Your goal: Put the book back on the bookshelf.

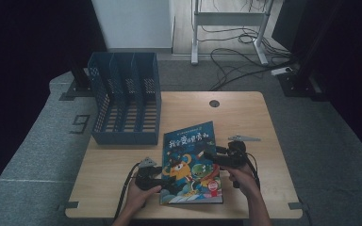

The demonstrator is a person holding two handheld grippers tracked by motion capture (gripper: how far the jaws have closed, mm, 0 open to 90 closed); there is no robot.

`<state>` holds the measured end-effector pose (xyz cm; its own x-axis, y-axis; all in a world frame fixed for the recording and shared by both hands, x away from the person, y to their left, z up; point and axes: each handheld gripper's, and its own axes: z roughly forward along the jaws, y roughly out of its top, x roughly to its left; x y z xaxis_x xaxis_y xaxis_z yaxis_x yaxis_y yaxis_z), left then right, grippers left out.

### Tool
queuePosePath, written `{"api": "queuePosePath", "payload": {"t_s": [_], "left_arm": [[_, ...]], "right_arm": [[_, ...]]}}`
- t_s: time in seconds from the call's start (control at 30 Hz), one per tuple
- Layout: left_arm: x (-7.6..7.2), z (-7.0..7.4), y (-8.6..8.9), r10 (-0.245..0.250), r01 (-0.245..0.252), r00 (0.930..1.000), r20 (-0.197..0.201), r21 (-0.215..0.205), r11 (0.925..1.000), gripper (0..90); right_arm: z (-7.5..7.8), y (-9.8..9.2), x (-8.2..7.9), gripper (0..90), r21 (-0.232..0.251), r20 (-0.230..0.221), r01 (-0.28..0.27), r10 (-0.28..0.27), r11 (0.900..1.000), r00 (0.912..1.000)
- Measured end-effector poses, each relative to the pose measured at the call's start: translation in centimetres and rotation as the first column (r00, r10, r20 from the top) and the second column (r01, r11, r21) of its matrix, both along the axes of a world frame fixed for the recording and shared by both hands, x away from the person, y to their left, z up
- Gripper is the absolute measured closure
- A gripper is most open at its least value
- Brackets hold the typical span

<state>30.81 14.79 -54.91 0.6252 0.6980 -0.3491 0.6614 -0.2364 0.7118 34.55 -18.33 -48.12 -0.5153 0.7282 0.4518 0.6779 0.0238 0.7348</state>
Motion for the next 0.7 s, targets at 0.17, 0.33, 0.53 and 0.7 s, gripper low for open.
{"api": "queuePosePath", "payload": {"t_s": [0.17,0.33,0.53,0.7], "left_arm": [[0.0,0.0,0.0,0.0,0.0,1.0,0.005,0.008,1.0,15.5],[-0.1,0.0,-0.1,0.001,-0.002,0.9999,0.017,0.026,0.9997,15.8],[-0.1,0.0,-0.1,0.004,-0.005,0.9998,0.02,0.031,0.9995,15.9],[0.0,0.0,0.0,0.002,-0.002,0.9999,0.012,0.019,0.9998,16.0]], "right_arm": [[-0.4,-0.5,0.3,28.5,0.041,-0.055,0.01,-0.008,0.999,0.9985],[-0.7,-0.4,0.3,28.6,0.017,-0.08,0.022,-0.02,1.0,0.9966],[-1.6,-0.2,0.5,31.9,-0.006,-0.128,-0.022,0.021,1.0,0.9916],[-2.1,1.5,0.3,32.3,-0.047,-0.121,-0.087,0.081,0.995,0.9893]]}}
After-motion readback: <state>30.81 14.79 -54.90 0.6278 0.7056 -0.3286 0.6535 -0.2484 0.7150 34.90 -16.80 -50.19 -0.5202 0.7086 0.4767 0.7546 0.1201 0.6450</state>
